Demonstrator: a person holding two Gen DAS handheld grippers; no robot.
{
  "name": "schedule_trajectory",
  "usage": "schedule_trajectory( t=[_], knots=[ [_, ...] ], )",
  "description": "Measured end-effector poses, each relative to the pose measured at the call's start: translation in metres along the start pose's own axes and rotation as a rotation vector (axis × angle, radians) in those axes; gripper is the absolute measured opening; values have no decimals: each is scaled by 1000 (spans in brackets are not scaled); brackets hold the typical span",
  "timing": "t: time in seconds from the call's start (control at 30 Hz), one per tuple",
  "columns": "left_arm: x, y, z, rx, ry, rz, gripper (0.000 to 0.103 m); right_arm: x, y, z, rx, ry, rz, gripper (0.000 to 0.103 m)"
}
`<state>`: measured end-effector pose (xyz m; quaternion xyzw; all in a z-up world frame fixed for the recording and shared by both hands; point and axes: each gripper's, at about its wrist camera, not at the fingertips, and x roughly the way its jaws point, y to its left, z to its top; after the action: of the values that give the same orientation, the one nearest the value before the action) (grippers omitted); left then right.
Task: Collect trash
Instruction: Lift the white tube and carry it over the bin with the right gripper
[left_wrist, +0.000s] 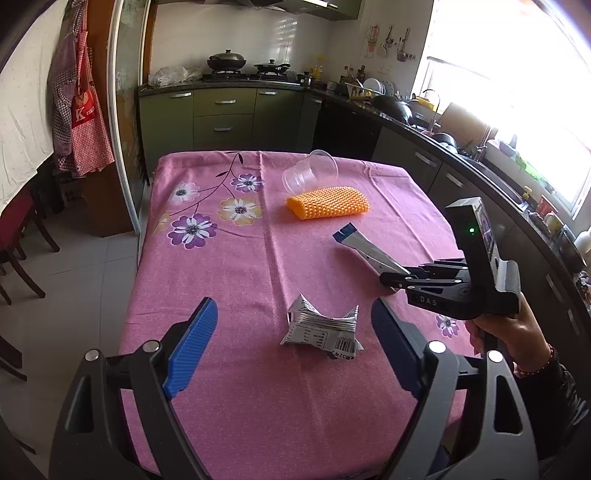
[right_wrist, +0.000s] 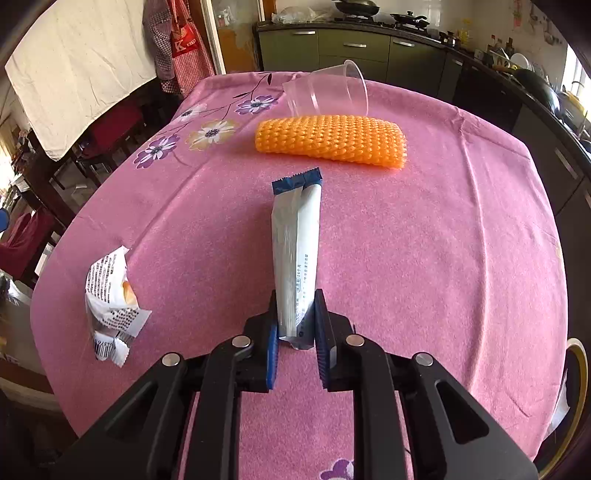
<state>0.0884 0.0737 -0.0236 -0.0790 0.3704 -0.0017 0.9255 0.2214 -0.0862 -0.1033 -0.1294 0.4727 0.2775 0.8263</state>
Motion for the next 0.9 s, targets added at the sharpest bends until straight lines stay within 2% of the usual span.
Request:
schedule_trajectory(
  t=[0.27,0.4,0.6,0.9],
  knots=[
    [3,-9,0,27,10,-1,81,-46,-22,-25,70,-71,25,17],
    [4,-13,-1,40,15,-1,81,-79,-43,-43,124,-115,4,17],
    [6,-21,-1,58,20,-7,81,-119,-116,-88,294,-134,-118,17],
    [17,-37,-2,88,38,-29,81,-166,-257,-202,665,-91,-358,17]
  ],
)
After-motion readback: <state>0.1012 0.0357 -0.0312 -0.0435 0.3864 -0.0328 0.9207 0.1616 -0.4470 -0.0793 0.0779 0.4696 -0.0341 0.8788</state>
